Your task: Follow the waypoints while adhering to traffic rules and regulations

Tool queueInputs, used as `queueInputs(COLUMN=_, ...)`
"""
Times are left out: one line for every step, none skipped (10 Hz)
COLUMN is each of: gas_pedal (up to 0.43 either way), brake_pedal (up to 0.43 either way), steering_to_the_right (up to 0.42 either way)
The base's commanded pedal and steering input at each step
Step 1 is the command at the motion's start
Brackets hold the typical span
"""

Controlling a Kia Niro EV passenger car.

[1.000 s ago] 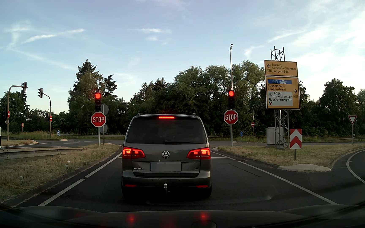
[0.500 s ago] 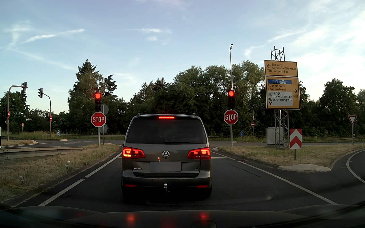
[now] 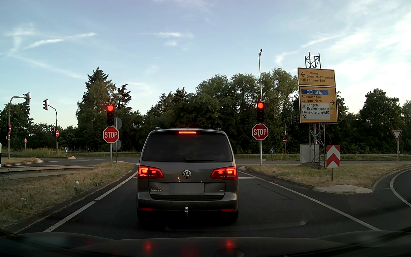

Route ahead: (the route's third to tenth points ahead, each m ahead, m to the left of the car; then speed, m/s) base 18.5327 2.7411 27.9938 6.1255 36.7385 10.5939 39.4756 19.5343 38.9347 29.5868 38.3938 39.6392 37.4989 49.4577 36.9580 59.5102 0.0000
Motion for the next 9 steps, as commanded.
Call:
queueInputs(gas_pedal=0.000, brake_pedal=0.390, steering_to_the_right=-0.010)
queueInputs(gas_pedal=0.000, brake_pedal=0.390, steering_to_the_right=-0.010)
queueInputs(gas_pedal=0.000, brake_pedal=0.390, steering_to_the_right=-0.010)
queueInputs(gas_pedal=0.000, brake_pedal=0.390, steering_to_the_right=-0.010)
queueInputs(gas_pedal=0.000, brake_pedal=0.390, steering_to_the_right=-0.010)
queueInputs(gas_pedal=0.000, brake_pedal=0.390, steering_to_the_right=-0.010)
queueInputs(gas_pedal=0.000, brake_pedal=0.390, steering_to_the_right=-0.010)
queueInputs(gas_pedal=0.000, brake_pedal=0.390, steering_to_the_right=-0.010)
queueInputs(gas_pedal=0.000, brake_pedal=0.390, steering_to_the_right=-0.010)
